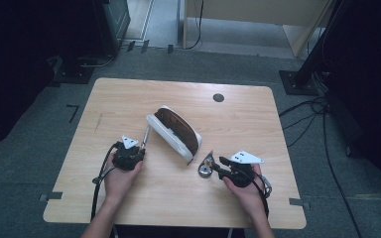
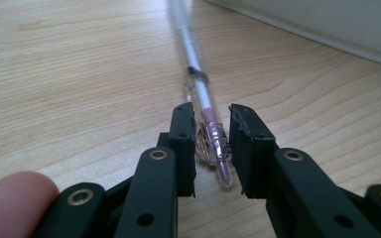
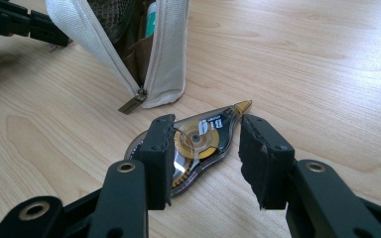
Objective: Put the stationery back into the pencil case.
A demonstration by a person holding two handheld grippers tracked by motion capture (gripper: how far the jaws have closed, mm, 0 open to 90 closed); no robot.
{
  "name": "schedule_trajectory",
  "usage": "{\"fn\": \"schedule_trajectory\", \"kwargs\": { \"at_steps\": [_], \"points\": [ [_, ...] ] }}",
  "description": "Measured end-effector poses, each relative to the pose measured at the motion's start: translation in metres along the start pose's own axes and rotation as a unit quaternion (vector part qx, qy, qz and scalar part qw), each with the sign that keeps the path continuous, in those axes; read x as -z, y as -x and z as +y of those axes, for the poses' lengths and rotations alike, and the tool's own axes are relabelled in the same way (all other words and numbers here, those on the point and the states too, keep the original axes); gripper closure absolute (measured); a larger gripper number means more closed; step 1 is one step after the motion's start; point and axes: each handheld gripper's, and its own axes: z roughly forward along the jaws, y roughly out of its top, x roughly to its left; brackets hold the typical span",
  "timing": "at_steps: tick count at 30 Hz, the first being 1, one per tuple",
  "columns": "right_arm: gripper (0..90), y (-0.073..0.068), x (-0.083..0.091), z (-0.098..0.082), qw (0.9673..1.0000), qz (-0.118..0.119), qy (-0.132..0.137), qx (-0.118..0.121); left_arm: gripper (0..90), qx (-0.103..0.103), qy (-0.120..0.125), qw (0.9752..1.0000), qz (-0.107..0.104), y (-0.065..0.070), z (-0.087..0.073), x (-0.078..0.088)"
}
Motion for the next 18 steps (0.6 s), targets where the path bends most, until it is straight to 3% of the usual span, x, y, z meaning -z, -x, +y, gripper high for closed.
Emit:
{"fn": "schedule_trajectory", "kwargs": {
  "at_steps": [5,12,15,18],
  "points": [
    [57.8,0.000,0.000,0.000,1.0000,0.000,0.001,0.000,76.3,-0.002,0.006,0.9999,-0.008,-0.008,-0.006,0.008],
    [57.8,-0.002,-0.001,0.000,1.0000,0.001,-0.003,0.000,76.5,-0.031,0.004,0.9987,-0.039,-0.010,-0.017,0.022],
    [57.8,-0.003,-0.002,-0.001,1.0000,0.000,-0.004,0.000,76.5,-0.044,0.002,0.9973,-0.059,-0.011,-0.025,0.029],
    [57.8,-0.002,-0.002,-0.001,1.0000,0.000,-0.004,0.001,76.5,-0.063,-0.003,0.9941,-0.089,-0.011,-0.031,0.037]
  ]
}}
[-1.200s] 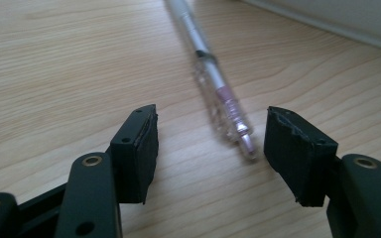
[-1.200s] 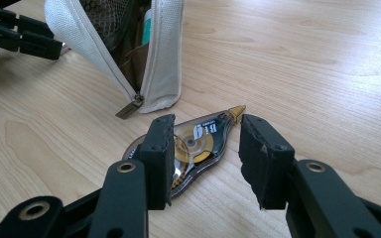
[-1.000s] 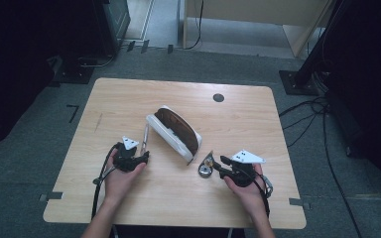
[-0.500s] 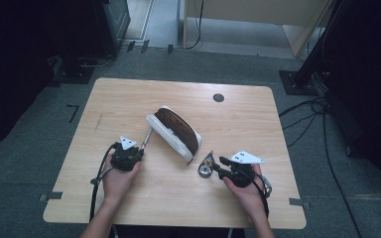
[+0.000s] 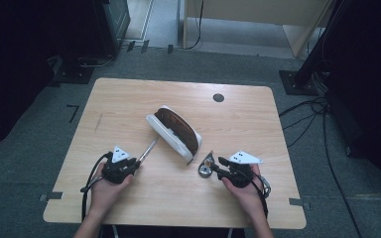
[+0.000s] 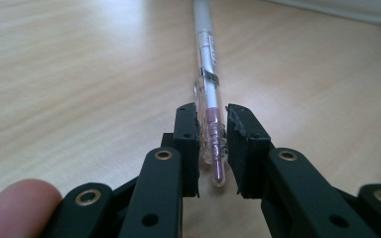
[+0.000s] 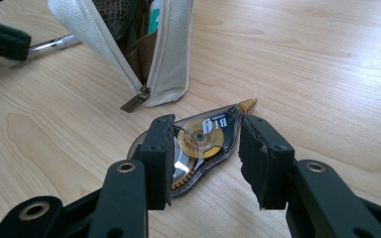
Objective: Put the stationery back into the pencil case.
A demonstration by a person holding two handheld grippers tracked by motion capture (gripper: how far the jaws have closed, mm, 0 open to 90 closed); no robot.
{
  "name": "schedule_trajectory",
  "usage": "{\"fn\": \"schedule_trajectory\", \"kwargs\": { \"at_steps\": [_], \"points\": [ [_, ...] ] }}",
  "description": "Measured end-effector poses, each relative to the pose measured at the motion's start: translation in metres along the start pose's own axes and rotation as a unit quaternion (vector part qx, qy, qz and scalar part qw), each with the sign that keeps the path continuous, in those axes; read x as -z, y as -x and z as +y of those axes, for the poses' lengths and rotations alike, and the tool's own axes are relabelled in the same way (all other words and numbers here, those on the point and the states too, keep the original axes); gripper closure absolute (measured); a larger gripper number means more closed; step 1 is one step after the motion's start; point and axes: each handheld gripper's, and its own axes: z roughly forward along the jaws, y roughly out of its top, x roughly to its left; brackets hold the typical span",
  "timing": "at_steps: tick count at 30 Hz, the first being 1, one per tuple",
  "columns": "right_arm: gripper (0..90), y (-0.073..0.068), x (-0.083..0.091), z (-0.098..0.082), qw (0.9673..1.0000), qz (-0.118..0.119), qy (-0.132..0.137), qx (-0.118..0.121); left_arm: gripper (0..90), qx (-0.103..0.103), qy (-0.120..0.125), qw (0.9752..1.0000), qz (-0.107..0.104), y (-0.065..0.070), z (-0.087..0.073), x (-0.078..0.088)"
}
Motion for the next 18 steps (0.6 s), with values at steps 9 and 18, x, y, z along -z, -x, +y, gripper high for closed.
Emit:
{"fn": "schedule_trajectory", "kwargs": {
  "at_steps": [9,18],
  "points": [
    [57.8,-0.001,-0.001,0.000,1.0000,0.003,-0.001,0.002,66.5,-0.014,-0.004,0.9997,-0.022,0.002,-0.005,-0.001],
    [57.8,0.000,-0.002,-0.001,1.0000,0.003,-0.002,-0.001,74.7,-0.027,-0.009,0.9995,-0.011,0.014,0.002,-0.008]
  ]
}}
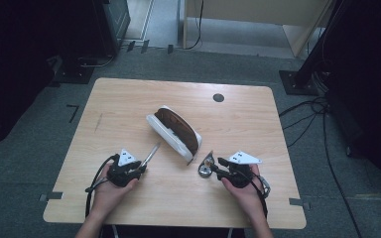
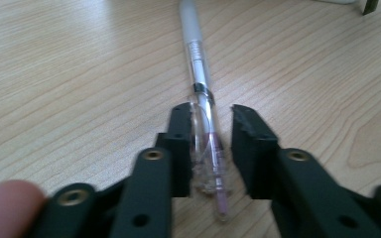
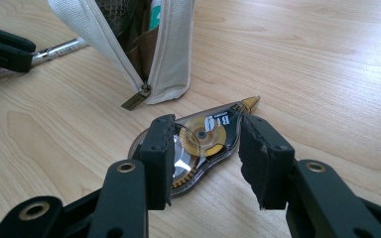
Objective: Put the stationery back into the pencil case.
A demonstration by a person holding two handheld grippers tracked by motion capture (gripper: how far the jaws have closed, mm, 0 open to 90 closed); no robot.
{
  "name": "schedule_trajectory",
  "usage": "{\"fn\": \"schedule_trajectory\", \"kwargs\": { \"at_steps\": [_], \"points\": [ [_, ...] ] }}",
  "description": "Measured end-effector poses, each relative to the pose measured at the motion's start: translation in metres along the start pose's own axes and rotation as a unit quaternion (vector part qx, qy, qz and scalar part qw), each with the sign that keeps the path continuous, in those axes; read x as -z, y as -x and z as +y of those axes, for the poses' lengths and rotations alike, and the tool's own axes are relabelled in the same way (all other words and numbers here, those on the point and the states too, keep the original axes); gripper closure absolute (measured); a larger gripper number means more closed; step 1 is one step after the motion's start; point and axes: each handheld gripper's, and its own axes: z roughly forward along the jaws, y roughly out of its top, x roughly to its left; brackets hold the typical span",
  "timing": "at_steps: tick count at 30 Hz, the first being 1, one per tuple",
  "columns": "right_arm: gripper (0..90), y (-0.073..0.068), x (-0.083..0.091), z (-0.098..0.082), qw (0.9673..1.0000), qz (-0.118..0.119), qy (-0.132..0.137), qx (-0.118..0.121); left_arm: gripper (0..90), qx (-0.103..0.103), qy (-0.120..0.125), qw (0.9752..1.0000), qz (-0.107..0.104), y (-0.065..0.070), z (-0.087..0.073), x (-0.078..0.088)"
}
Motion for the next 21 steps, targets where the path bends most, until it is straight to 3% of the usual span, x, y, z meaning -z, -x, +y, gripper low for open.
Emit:
{"fn": "schedule_trajectory", "kwargs": {
  "at_steps": [5,10,16,21],
  "points": [
    [57.1,-0.001,0.001,0.000,1.0000,0.007,0.002,0.000,77.1,-0.003,0.000,0.9999,-0.017,-0.002,-0.002,0.003],
    [55.9,-0.005,0.001,0.001,0.9993,0.034,0.005,0.015,77.2,-0.002,0.000,0.9992,-0.041,-0.005,-0.004,0.006],
    [54.3,-0.015,-0.003,0.001,0.9968,0.070,0.005,0.038,77.2,-0.034,0.001,0.9970,-0.069,0.006,-0.001,0.011],
    [53.7,-0.020,-0.007,0.000,0.9954,0.085,0.004,0.046,77.3,-0.049,-0.001,0.9945,-0.093,0.015,0.001,0.014]
  ]
}}
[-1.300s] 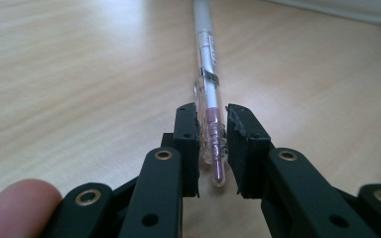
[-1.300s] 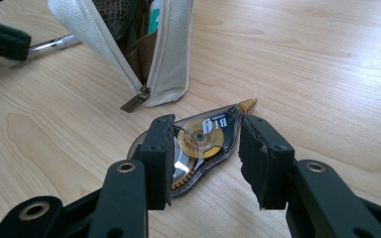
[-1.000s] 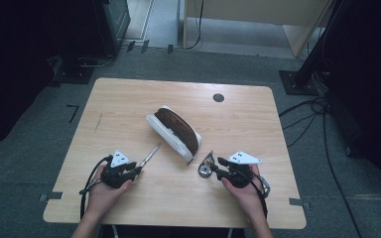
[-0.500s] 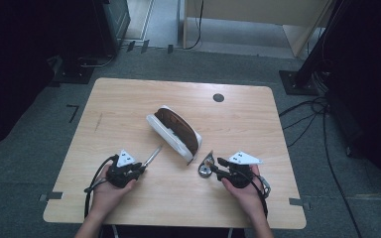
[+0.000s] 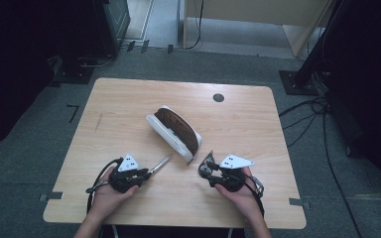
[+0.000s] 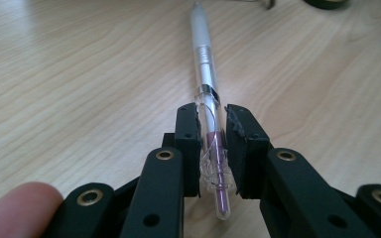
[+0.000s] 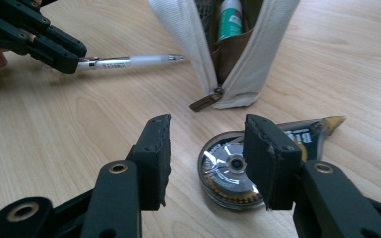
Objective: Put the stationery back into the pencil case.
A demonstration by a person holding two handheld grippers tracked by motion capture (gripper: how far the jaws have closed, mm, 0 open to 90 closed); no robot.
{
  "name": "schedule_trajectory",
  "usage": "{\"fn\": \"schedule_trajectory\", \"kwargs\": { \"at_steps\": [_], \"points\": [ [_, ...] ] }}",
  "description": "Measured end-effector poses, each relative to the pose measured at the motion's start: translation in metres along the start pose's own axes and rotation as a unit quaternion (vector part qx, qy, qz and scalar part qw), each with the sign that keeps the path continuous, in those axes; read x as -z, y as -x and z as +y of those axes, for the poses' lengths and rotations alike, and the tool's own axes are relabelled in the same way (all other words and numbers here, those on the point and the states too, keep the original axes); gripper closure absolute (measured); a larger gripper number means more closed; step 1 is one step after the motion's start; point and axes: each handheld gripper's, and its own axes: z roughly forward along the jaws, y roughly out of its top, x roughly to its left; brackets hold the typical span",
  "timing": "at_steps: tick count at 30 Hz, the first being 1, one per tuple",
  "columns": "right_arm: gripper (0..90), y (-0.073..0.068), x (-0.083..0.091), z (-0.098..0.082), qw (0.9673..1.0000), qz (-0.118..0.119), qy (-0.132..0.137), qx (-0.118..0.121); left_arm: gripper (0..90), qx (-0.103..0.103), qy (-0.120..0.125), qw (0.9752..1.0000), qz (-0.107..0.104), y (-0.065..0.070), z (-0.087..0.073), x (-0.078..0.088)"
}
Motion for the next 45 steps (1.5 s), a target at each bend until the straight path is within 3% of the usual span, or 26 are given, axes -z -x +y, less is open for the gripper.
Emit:
{"fn": "schedule_trajectory", "kwargs": {
  "at_steps": [12,17,29,45],
  "points": [
    [52.7,-0.010,-0.011,-0.002,0.9994,0.029,-0.009,0.016,77.2,-0.017,0.001,0.9993,-0.035,0.020,0.007,0.005],
    [51.7,-0.012,-0.015,-0.003,0.9990,0.042,-0.005,0.011,77.2,-0.024,0.004,0.9987,-0.044,0.026,0.012,0.007],
    [47.5,-0.013,-0.017,-0.004,0.9993,0.030,0.000,0.021,77.3,-0.037,0.012,0.9972,-0.064,0.037,0.022,0.008],
    [39.4,-0.015,-0.022,-0.007,0.9968,-0.001,0.020,0.078,77.2,-0.059,0.003,0.9935,-0.097,0.051,0.039,0.002]
  ]
}}
